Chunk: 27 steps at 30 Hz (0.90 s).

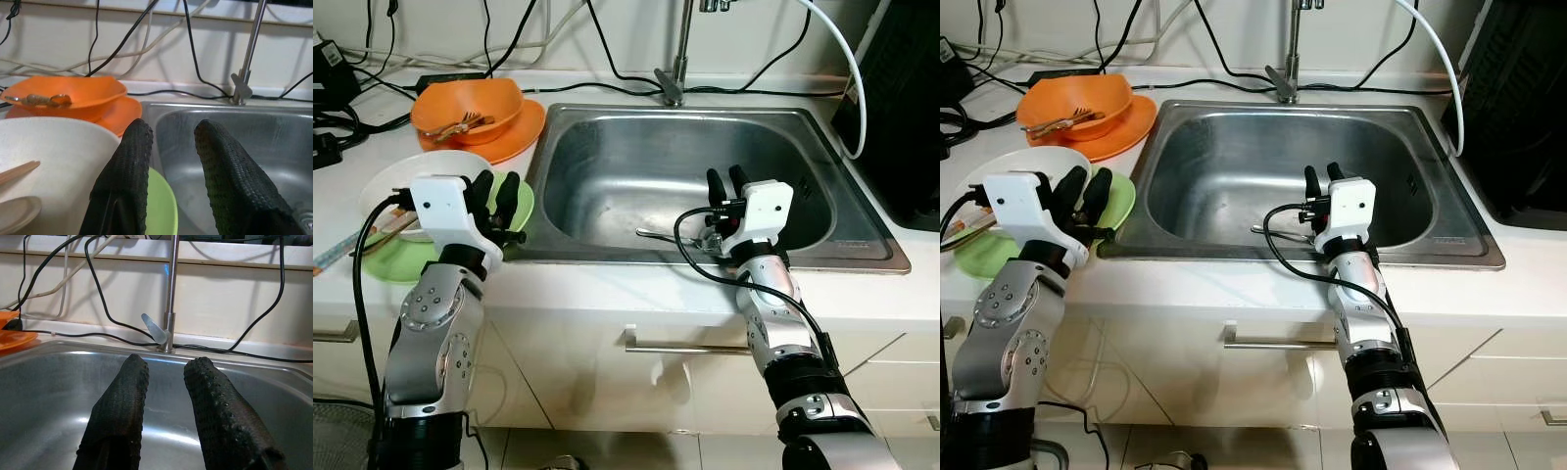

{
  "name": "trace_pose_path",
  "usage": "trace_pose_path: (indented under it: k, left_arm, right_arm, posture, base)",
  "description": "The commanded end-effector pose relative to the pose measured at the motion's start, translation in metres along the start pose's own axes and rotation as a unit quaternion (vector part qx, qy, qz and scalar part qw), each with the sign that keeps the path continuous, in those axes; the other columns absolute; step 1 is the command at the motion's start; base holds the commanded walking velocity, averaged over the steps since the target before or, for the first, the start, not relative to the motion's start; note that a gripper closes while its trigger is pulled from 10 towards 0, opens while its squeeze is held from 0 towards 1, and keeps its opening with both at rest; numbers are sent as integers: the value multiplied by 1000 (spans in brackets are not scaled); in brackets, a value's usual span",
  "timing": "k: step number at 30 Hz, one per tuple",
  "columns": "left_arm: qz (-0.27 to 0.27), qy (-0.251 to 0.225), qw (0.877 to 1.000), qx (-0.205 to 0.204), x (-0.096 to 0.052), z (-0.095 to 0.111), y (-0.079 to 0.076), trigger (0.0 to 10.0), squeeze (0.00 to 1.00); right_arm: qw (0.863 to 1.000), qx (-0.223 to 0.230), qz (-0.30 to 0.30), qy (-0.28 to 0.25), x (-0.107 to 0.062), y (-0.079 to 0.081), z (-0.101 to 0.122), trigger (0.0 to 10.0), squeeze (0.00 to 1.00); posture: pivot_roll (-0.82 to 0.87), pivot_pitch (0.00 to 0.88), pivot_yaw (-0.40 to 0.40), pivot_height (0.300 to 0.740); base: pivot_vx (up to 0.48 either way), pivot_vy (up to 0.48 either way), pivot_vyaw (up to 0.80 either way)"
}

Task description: Kitchen organization

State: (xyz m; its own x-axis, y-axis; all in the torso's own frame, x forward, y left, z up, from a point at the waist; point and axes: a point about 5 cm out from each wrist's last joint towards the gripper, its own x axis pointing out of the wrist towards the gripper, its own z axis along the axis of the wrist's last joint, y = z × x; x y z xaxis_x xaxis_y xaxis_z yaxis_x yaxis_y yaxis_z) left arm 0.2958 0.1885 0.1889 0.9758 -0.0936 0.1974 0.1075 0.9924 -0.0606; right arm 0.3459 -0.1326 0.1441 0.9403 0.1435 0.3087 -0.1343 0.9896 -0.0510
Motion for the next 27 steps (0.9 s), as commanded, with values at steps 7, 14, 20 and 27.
trace_pose_path:
  k: [7, 14, 20, 27]
  left_arm:
    - [-31, -54, 998, 19, 9, 28, -13, 10000, 0]
    - [-5, -46, 998, 49, 3, 28, 2, 10000, 0]
    - [13, -38, 998, 53, -1, 24, 7, 10000, 0]
    - [47, -23, 997, 51, -10, 14, 14, 10000, 0]
  right_arm:
    - [1000, 10, -12, 26, -6, -4, -11, 10000, 0]
    - [999, 12, -15, 29, -6, -4, -13, 10000, 0]
    - [999, 13, -15, 30, -6, -3, -13, 10000, 0]
    - [999, 13, -12, 32, -6, -3, -13, 10000, 0]
  posture:
    - [189, 31, 59, 740]
    - [198, 40, 60, 740]
    - [203, 43, 61, 740]
    - [207, 46, 56, 740]
  base:
    - [0, 0, 0]
    - [0, 0, 0]
    - [0, 0, 0]
    - [0, 0, 0]
